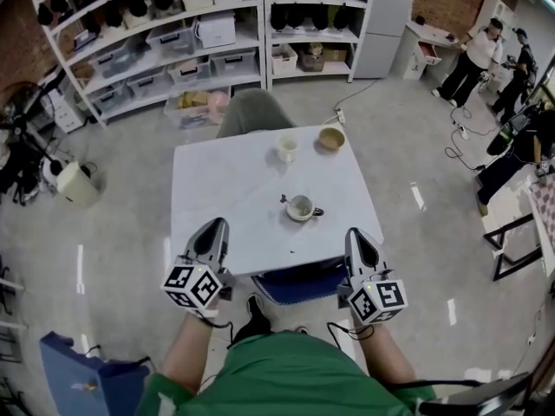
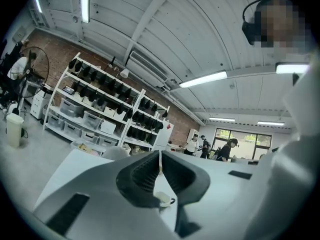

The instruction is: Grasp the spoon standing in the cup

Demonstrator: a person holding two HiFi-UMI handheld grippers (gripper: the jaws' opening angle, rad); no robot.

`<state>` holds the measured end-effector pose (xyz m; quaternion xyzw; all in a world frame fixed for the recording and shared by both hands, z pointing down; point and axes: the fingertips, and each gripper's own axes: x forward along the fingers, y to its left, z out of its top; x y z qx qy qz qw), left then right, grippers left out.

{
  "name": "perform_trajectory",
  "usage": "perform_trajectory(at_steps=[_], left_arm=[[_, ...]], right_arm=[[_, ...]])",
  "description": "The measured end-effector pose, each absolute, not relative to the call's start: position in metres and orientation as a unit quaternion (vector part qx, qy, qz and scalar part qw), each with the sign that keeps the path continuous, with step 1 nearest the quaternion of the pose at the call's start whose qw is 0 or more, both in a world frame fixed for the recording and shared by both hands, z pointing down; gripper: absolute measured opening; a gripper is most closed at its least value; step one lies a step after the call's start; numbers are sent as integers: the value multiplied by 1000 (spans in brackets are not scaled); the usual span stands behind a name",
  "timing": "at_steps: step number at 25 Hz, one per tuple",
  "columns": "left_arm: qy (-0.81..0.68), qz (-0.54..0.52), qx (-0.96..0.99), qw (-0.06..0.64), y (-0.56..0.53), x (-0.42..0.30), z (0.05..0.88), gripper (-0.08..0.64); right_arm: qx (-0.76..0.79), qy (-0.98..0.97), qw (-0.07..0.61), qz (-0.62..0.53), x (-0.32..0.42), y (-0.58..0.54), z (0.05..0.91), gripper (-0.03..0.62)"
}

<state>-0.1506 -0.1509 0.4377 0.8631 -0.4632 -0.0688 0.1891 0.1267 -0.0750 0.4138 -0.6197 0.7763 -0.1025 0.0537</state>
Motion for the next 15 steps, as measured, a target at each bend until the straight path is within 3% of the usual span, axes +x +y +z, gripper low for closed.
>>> perform_trajectory(at_steps=[8, 15], left_arm=[[-444, -68, 880, 152, -260, -178, 411, 32], [-421, -56, 893, 151, -324, -186, 429, 32]], right_arm=[[-640, 763, 38, -79, 88, -165, 399, 21], [-650, 757, -21, -66, 61, -220, 422, 21]])
